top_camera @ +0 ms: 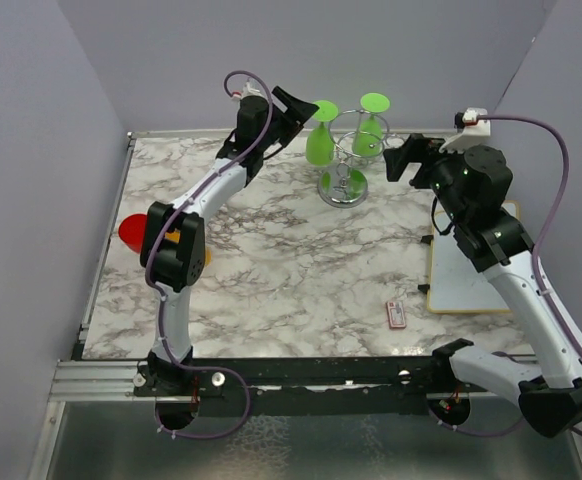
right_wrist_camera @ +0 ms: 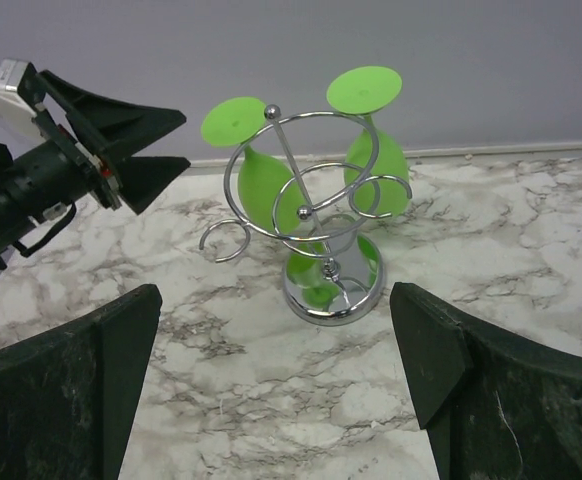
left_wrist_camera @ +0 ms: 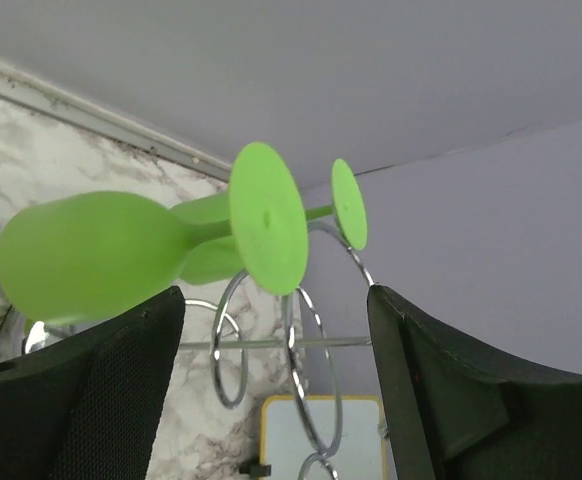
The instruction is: Take the wine glass off the wine glass rack
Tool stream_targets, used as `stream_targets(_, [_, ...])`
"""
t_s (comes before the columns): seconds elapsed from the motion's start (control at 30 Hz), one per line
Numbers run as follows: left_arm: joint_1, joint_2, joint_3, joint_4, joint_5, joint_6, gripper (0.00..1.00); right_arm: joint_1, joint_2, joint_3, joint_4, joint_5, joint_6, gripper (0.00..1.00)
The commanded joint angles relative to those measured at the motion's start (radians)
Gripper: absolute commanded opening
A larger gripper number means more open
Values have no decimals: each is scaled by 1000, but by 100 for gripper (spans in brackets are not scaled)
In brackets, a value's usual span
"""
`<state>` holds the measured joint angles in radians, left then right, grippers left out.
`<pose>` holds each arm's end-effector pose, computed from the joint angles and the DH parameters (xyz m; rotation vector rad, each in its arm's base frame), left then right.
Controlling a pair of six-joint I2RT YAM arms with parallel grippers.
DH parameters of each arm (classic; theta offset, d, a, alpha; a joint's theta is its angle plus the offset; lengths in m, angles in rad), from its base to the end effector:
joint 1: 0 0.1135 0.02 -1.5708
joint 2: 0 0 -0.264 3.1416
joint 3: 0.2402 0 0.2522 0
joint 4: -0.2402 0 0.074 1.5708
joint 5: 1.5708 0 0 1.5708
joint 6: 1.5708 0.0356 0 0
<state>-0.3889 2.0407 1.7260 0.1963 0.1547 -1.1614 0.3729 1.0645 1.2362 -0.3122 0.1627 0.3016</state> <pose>0.4601 -0.1945 0.3172 -0.5814 1.7692 -1.2576 0.2174 0.0788 0.4301 0.0604 1.7217 0.3616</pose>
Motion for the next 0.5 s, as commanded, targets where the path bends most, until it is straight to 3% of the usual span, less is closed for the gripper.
stream_targets(0.0, [-7,65,143,-20,-67,9,77,-2,-9,-20,14,-3,-10,100])
stream_targets(0.27, [-10,143,256,-117,-162,20,76,-2,-34,-34,24,13,-16,100])
stream_targets(0.33, [-10,192,331,-135,-145,25,67,-4,-48,-47,36,20,-19,100])
stream_targets(0.47, [-11,212,361,-148,-143,28,60,-4,-51,-53,40,20,-17,100])
